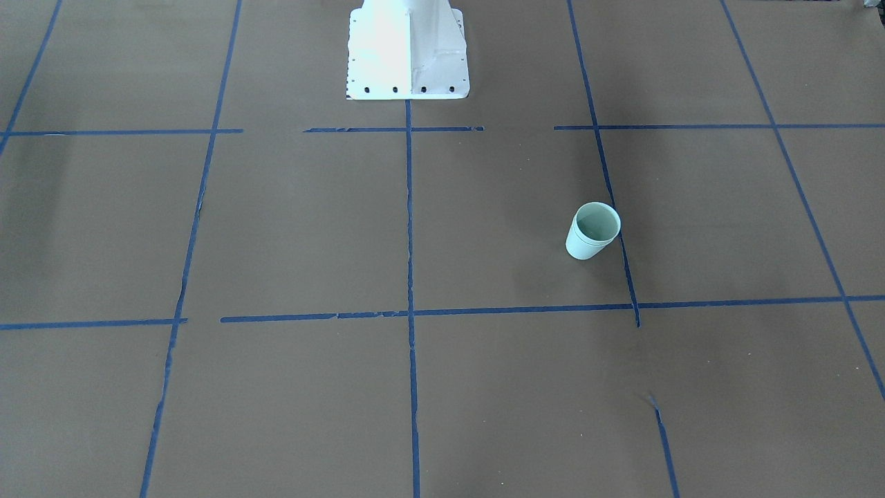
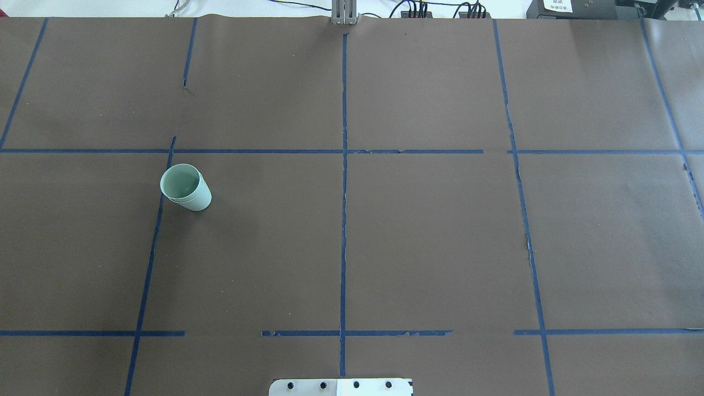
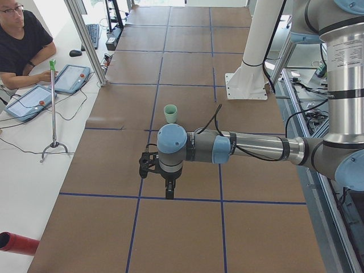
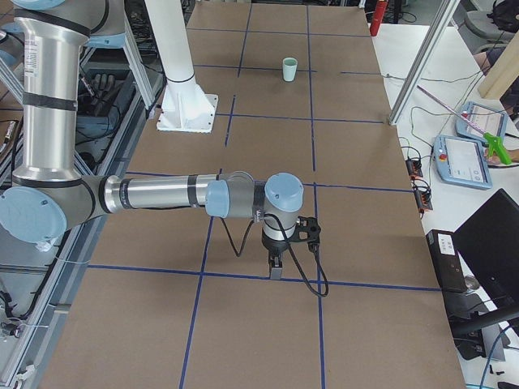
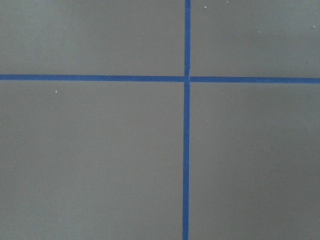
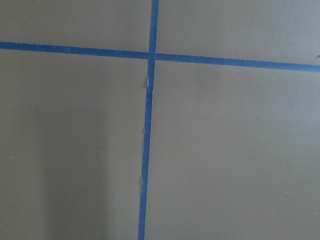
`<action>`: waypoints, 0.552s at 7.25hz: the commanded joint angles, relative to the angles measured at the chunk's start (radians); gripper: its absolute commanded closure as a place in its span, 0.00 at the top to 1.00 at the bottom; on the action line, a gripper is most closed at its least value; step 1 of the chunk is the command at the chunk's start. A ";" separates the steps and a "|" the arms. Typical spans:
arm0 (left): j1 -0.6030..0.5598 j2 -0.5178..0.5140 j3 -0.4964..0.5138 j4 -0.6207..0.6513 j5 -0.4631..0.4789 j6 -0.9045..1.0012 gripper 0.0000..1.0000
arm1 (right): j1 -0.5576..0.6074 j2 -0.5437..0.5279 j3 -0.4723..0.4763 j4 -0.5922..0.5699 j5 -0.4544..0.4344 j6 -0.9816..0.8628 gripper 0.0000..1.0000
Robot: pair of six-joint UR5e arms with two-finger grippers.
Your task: Stack cups
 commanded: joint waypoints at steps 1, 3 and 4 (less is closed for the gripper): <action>0.001 -0.001 -0.001 0.003 -0.001 0.000 1.00 | 0.000 0.000 0.000 0.002 -0.001 0.000 1.00; 0.000 0.008 0.010 0.008 0.000 0.000 1.00 | 0.000 0.000 0.000 0.000 0.001 0.000 1.00; 0.000 0.013 0.001 0.017 0.000 0.000 1.00 | -0.002 0.000 0.000 0.000 -0.001 0.000 1.00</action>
